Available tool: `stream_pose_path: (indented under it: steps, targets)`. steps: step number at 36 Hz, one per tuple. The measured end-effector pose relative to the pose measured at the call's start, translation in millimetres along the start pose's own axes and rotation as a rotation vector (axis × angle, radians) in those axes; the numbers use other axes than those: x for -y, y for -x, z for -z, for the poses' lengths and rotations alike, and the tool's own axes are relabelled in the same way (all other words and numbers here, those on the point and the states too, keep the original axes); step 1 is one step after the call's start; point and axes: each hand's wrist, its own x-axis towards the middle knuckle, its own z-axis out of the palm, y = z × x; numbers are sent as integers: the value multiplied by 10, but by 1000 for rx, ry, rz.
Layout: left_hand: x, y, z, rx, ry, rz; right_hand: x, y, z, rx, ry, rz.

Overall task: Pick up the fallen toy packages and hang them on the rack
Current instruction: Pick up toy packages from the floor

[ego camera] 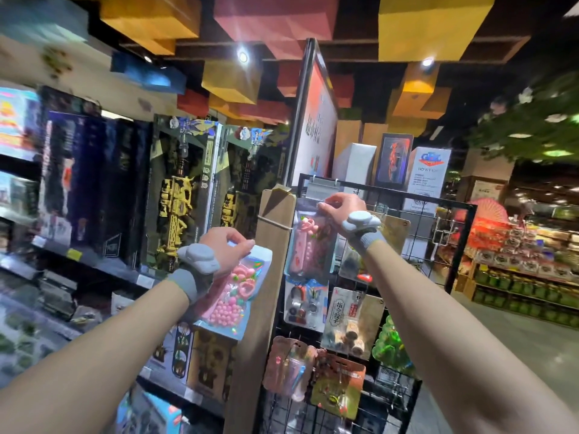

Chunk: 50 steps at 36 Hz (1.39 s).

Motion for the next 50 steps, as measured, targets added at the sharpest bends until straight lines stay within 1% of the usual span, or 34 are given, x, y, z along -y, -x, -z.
stream_pose_path:
  steps: [3,7,12,19,24,30,37,42,46,50]
  targets:
    - [-16,12,-16,16,2,7,13,-33,4,-23,-8,-25]
    - [-45,55,-54,-12,11,-6,19,-90,-13,-74,-59,-70]
    - [-119,80,-55,28,-10,-23,38,-122,-12,-55,-41,-92]
    - [-157,123,-29,32,19,-18,16,-126,-69,-28,-42,-89]
    - [-169,117,-21,48,32,-9,-11,-107,-138,16,26,-79]
    - [-154,98,-39,62,30,-17,-36,-172,-182,9,12,-119]
    - [-133,67,-21,41,29,-44,-77,-258,-247,7,136,-125]
    - [-119,38,-18,58,36,-42,-172,-310,-331,30,125,-179]
    - [-74,5,-26,58,54,-37,-141,-377,-331,39,162,-215]
    - [-25,-36,-44,56,33,-46,-159,-484,-296,34,210,-201]
